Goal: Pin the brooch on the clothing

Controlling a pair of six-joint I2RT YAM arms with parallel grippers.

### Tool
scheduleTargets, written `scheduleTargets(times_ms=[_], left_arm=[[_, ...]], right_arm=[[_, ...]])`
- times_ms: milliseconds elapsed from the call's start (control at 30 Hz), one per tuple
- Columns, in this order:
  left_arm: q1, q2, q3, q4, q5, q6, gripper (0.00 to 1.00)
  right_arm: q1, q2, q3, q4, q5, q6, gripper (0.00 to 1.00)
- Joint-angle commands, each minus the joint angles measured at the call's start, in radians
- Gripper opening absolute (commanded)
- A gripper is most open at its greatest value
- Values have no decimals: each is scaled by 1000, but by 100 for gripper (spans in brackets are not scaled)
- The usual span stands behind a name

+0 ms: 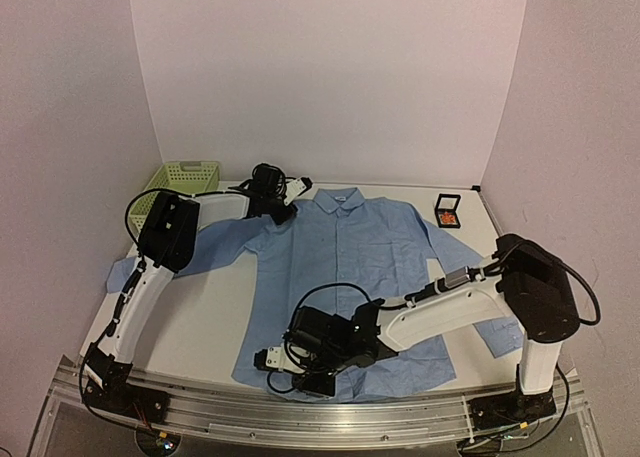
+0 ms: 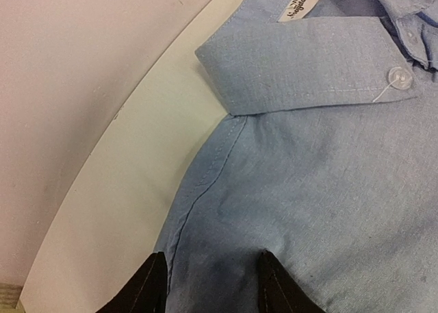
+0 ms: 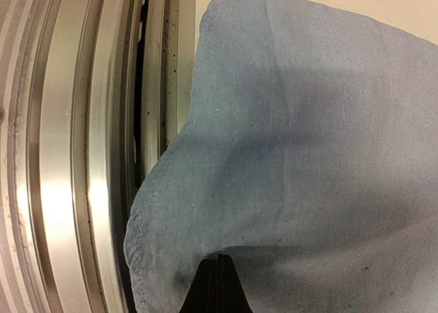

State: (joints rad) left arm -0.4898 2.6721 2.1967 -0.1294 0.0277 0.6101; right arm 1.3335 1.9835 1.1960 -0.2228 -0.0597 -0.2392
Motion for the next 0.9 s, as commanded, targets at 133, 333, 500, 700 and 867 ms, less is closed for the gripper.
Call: scheduleTargets(times_ms=[133, 333, 500, 700, 867], left_arm=[[-29, -203, 11, -117, 125, 86, 54], [-17, -379, -56, -257, 123, 120, 56], [49, -548, -359, -295, 61, 130, 51], [111, -691, -751, -247, -8, 220, 47], [187, -683, -812, -246, -71, 244, 45]], right_arm=[[-103, -139, 142, -32, -18, 91, 0], [-370, -200, 121, 10, 18, 337, 0], [-559, -197, 41, 5, 111, 475, 0], [-677, -144, -4, -26, 168, 558, 0], [-730, -117, -56, -42, 195, 590, 0]])
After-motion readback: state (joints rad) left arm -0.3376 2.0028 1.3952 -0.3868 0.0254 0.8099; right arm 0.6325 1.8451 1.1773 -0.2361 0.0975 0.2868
